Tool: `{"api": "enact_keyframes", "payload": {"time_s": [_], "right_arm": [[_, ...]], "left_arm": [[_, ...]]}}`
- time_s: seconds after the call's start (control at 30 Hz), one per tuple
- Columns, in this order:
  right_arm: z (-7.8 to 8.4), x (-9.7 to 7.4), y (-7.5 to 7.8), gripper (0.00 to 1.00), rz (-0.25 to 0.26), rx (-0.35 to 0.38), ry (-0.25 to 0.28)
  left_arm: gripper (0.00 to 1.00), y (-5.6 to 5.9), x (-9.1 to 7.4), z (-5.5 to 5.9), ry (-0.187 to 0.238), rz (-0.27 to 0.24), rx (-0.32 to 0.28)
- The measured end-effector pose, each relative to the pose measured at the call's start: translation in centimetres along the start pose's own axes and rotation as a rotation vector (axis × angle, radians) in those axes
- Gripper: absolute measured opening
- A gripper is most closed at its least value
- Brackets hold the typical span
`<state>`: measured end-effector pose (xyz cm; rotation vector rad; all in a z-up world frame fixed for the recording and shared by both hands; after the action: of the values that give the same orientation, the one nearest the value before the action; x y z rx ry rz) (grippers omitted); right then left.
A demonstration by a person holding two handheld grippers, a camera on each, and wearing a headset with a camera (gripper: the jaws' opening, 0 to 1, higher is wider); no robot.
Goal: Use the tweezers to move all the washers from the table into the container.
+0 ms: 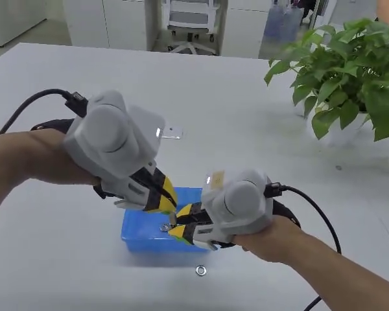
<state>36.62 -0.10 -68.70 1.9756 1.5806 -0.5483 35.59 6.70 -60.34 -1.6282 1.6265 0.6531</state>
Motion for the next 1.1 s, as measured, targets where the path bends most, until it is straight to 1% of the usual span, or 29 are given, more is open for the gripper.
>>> {"api": "enact_keyframes", "payload": {"time_s": [0.33, 0.6, 0.83, 1.1], "right_arm": [[1.3, -0.9, -1.1, 0.11, 0.01, 0.015, -0.011], [2.5, -1.2, -2.0, 0.11, 0.017, 0.034, -0.019], [3.7, -1.2, -2.7, 0.11, 0.018, 0.043, -0.034], [4.9, -1.2, -3.5, 0.11, 0.017, 0.055, -0.054]], "left_arm": [[0.06, 1.1, 1.3, -0.8, 0.001, 0.031, 0.024], [0.06, 1.6, 2.4, -1.0, 0.002, 0.049, 0.033], [0.06, 2.1, 3.6, -0.9, 0.005, 0.07, 0.03], [0.06, 2.5, 4.9, -0.7, 0.008, 0.095, 0.029]]}}
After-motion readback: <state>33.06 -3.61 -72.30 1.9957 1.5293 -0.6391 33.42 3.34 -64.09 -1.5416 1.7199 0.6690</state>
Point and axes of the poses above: the centre of the closed fingertips' face, and the gripper's own axes: x roughly forward along the fingers, y roughly to its right, z roughly out of its underside, the point moved 7 cm from there along -x, roughly backward along the fingers, and after that the axes turned 3 degrees about z, right-handed, at the moved point
